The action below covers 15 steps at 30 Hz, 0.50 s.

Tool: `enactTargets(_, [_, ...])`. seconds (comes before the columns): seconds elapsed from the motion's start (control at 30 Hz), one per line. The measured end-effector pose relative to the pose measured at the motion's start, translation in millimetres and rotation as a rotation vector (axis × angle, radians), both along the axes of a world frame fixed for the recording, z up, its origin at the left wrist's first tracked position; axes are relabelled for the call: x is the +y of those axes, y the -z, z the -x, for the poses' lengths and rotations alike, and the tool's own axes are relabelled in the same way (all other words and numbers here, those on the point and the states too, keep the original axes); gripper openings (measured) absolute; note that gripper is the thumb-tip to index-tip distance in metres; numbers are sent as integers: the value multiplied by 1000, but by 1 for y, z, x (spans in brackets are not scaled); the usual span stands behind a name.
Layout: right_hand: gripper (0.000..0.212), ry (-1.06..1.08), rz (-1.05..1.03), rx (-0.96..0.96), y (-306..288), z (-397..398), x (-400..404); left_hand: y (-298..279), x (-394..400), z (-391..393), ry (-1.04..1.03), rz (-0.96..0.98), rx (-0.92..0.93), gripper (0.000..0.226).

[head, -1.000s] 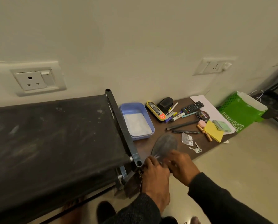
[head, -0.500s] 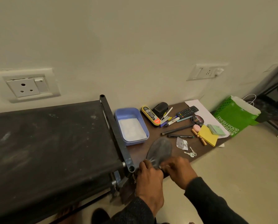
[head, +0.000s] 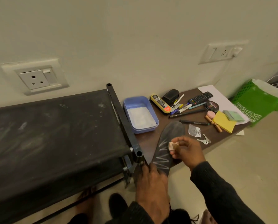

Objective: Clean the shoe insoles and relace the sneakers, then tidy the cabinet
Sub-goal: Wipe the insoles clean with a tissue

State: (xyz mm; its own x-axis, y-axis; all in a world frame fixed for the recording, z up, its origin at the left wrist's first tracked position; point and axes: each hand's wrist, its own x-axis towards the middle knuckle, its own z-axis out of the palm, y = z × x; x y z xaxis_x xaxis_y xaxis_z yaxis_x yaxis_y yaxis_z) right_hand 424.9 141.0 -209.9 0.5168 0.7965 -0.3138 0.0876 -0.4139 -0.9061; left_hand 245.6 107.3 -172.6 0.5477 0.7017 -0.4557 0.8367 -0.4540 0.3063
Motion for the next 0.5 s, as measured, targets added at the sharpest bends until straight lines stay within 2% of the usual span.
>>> enactTargets(0.07, [26,-98,76,-248,6,0,1,2,-4,4,30,-1,78,63])
enactTargets(0.17, [23,-265,148,-602,7,0,1,-1,-1,4,48,-39,94,63])
enactTargets(0.3, [5,-443,146,-682,-3,5,-4,-2,10,-1,24,-18,100,50])
enactTargets(0.37, [12,-420,124,-742,-5,8,-7,-2,16,-5,9,-7,71,46])
enactTargets(0.5, [7,-409,27,-837,2,9,-2,1,27,-9,34,-19,30,52])
